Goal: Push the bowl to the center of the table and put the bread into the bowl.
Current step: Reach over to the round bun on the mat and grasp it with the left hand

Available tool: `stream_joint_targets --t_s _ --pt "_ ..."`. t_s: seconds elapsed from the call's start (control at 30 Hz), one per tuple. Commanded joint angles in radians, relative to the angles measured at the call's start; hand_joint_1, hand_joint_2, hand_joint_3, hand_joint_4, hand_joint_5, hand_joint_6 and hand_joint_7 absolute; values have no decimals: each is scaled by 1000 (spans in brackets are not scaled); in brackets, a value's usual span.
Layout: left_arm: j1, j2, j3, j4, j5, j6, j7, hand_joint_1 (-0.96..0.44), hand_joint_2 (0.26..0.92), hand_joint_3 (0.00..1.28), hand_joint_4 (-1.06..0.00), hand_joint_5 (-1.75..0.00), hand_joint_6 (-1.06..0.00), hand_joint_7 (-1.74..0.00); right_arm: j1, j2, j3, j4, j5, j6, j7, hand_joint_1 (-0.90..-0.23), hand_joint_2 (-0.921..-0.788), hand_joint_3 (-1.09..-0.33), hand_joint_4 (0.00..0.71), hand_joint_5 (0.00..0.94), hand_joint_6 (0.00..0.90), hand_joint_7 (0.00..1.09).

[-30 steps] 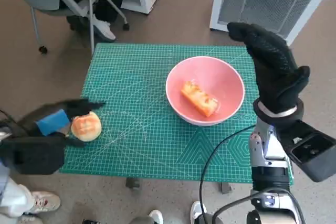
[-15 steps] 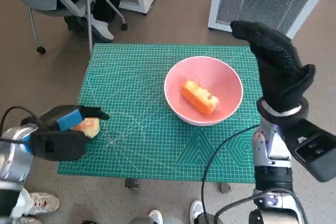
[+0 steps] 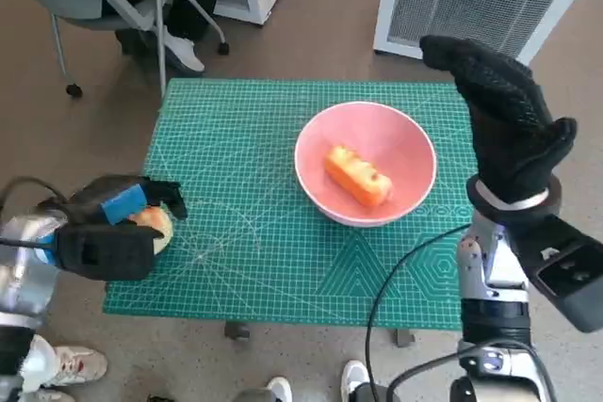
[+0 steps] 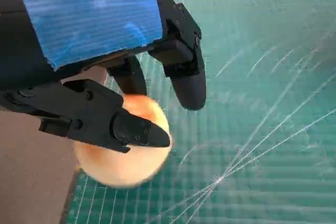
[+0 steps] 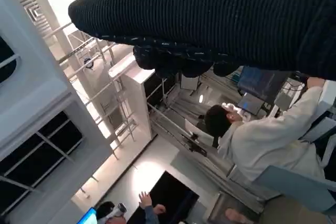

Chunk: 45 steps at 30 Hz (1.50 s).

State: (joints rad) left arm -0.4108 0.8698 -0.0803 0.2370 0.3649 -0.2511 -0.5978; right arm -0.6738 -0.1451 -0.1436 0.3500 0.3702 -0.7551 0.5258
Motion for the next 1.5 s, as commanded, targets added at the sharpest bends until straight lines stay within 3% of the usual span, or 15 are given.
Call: stream_joint_targets --t_s 0.03,0.23,0.43,0.77,0.93,1.2,1.4,1.47,1.5 --pt "-81 14 56 -106 -55 -18 5 2 920 120 -531 -1301 -662 -1162 15 1 0 -3 2 6 0 -565 -921 -826 -1 435 -1 626" --pt "-204 -33 58 -188 -98 -18 4 1 920 118 -545 -1253 -653 -1204 8 5 1 7 -2 -3 1 -565 -921 -818 -1 439 -1 627" --pt "-364 -111 -7 -170 -85 -89 19 1 921 128 -543 -1246 -632 -1238 2 10 3 15 -5 -10 1 -563 -921 -818 -1 443 -1 630" --pt "-662 -271 -159 50 -15 -261 21 0 920 131 -537 -1295 -631 -1198 -9 19 4 38 -14 -26 -6 -574 -921 -814 -1 446 -1 632" --pt "-766 -359 -211 166 29 -279 38 0 920 98 -602 -1215 -639 -1201 -7 21 3 40 -24 -35 -12 -570 -921 -812 -1 447 -1 631" --pt "-838 -451 -240 259 22 -216 1 1 920 88 -636 -1134 -634 -1245 9 14 2 22 -37 -43 -26 -556 -921 -810 -1 451 -1 632" --pt "-800 -442 -219 229 -15 -187 -42 1 920 85 -661 -1132 -612 -1244 30 6 1 -7 -38 -38 -36 -547 -921 -813 -1 451 -1 631" --pt "-772 -419 -206 183 -30 -155 -73 1 921 106 -615 -1171 -609 -1254 37 3 1 -17 -38 -35 -40 -546 -921 -813 -1 451 -1 631" --pt "-759 -407 -201 159 -37 -138 -89 -126 921 136 -556 -973 -585 -1294 40 2 1 -22 -38 -34 -42 -546 -921 -812 -1 451 -1 631"
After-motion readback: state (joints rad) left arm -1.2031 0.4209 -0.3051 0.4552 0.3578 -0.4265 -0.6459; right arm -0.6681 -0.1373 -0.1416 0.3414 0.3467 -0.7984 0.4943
